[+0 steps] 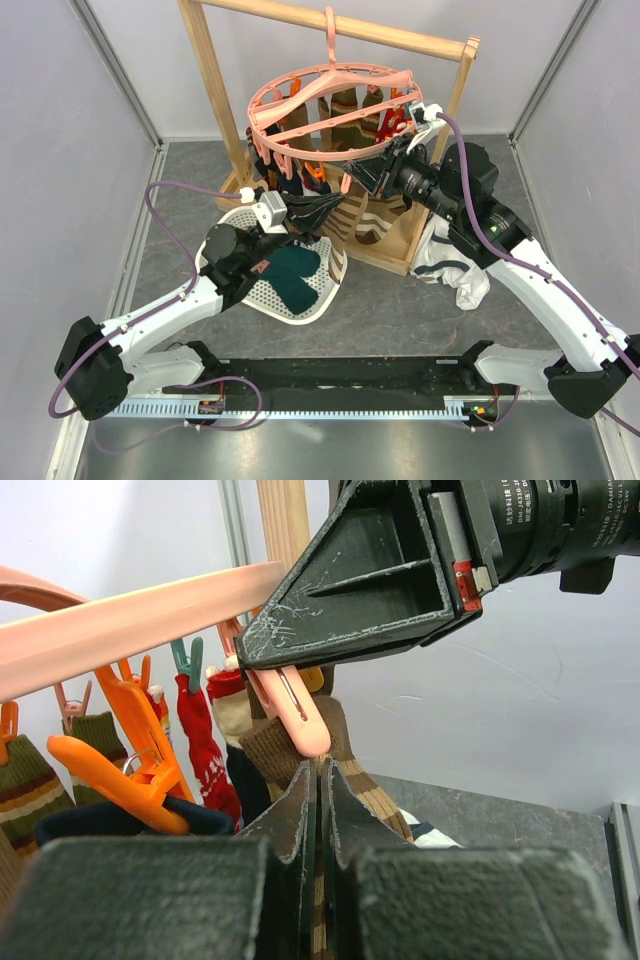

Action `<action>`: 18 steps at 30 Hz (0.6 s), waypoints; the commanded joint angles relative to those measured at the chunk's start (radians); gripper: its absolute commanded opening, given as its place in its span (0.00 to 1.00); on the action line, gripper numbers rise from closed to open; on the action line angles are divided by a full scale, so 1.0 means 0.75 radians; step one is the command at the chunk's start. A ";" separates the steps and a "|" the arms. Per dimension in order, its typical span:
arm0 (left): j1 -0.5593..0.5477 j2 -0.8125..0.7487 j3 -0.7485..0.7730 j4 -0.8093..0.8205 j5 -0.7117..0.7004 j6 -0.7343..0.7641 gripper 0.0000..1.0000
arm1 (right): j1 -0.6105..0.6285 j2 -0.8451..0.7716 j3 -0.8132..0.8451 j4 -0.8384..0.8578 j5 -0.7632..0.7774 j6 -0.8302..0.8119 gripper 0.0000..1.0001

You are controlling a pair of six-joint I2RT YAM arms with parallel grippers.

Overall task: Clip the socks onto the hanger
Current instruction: Clamp the sock onto the hanger.

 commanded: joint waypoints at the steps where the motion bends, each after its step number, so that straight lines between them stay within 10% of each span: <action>1: -0.009 0.007 0.068 0.059 -0.036 0.016 0.02 | -0.002 -0.042 0.005 0.037 -0.032 0.012 0.26; 14: -0.009 0.009 0.105 -0.035 -0.079 0.026 0.13 | 0.000 -0.116 0.013 0.013 0.023 -0.066 0.67; 18: -0.009 -0.036 0.109 -0.129 -0.147 0.032 0.42 | 0.000 -0.167 0.005 -0.028 0.097 -0.156 0.86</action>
